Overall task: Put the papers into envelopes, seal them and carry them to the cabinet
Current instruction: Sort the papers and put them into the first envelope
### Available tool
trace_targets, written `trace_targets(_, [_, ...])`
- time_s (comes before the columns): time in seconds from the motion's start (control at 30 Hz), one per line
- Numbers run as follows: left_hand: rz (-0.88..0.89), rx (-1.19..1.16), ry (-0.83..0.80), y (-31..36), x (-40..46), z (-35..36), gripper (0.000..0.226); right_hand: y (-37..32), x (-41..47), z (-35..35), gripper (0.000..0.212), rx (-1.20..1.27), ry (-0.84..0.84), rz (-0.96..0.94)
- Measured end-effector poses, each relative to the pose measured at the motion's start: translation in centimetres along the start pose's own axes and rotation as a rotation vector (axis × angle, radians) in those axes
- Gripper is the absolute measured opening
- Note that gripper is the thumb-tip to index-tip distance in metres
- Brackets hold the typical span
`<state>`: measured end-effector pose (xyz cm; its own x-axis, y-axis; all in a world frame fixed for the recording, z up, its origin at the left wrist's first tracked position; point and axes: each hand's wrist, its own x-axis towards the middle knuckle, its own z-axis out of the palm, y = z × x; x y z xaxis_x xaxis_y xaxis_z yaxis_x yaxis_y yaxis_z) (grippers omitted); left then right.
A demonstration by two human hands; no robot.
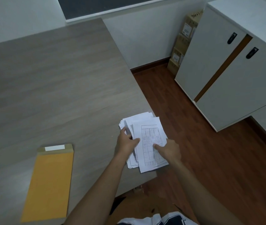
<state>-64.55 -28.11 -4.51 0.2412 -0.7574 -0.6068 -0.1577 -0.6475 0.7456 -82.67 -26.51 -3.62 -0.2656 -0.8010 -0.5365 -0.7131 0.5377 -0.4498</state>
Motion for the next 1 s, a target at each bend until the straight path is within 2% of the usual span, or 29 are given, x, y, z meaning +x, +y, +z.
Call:
trace_targets(0.1, [0.012, -0.034, -0.033, -0.8, 0.1, -0.1, 0.032, -0.9, -0.8, 0.0, 0.064, -0.115, 0.089, -0.06])
trace_targets(0.17, [0.018, -0.052, -0.067, -0.6, -0.4, -0.4, 0.023, -1.3, -0.9, -0.2, 0.075, -0.138, 0.13, -0.086])
trace_targets(0.27, [0.015, -0.158, -0.098, 0.3, -1.2, -1.3, 0.018, -1.5, -0.2, -0.7, 0.083, -0.155, 0.094, -0.113])
trace_targets(0.33, [0.019, -0.222, -0.117, 0.7, -1.5, -2.0, 0.016, -1.9, -0.1, -1.1, 0.082, -0.141, 0.069, -0.154])
trace_targets(0.47, [0.049, -0.364, -0.133, 1.8, -2.4, -3.3, 0.014, -4.0, -0.8, -1.6, 0.064, 0.052, -0.038, -0.211])
trace_targets(0.6, [0.052, -0.504, -0.134, 2.2, -2.9, -5.3, 0.026, -6.4, -1.6, -0.4, 0.065, 0.157, -0.081, -0.273])
trace_targets(0.7, [0.06, -0.54, -0.119, 1.9, -3.4, -7.3, 0.022, -8.3, -2.5, 0.7, 0.059, 0.191, -0.136, -0.303])
trace_targets(0.8, [0.052, -0.633, -0.056, 1.2, -3.8, -10.1, 0.024, -10.0, -3.2, 1.9, 0.062, 0.277, -0.143, -0.234])
trace_targets(0.87, [0.05, -0.757, -0.025, 0.2, -3.9, -12.5, 0.031, -11.0, -3.9, 2.8, 0.065, 0.436, -0.166, -0.13])
trace_targets(0.93, [0.041, -0.886, 0.006, -0.8, -4.0, -14.9, 0.04, -11.9, -5.1, 4.1, 0.064, 0.655, -0.275, -0.054])
trace_targets(1.0, [0.03, -0.976, 0.047, -1.9, -4.2, -17.3, 0.041, -13.2, -7.2, 6.2, 0.053, 0.901, -0.507, -0.049])
